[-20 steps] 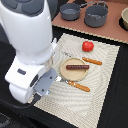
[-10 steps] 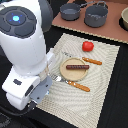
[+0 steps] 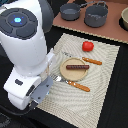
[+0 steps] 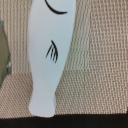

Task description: Interact with the objects in diverse but meaningful ways.

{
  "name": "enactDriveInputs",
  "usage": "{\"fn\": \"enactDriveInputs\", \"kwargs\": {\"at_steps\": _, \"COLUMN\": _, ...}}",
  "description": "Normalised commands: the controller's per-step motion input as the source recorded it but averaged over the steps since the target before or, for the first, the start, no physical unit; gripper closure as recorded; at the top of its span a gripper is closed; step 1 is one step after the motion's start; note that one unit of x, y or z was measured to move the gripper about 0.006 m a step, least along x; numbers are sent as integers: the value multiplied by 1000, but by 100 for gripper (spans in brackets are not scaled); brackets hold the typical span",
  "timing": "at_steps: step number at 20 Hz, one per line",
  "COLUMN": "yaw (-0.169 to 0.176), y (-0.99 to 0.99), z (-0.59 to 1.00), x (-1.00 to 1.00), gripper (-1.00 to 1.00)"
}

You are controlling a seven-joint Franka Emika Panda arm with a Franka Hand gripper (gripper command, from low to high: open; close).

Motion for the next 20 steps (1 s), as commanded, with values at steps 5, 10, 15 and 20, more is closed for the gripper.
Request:
{"fn": "enactDriveInputs", "kwargs": {"at_steps": 5, "yaw": 0, "y": 23, "z": -301, "x": -9, "gripper": -100}}
{"fn": "enactDriveInputs", "kwargs": {"at_steps": 10, "yaw": 0, "y": 19, "z": -208, "x": -7, "gripper": 100}}
{"fn": "enactDriveInputs", "kwargs": {"at_steps": 15, "yaw": 0, "y": 1, "z": -154, "x": 0, "gripper": 100}}
{"fn": "enactDriveInputs", "kwargs": {"at_steps": 20, "yaw": 0, "y": 0, "z": -99, "x": -2, "gripper": 100}}
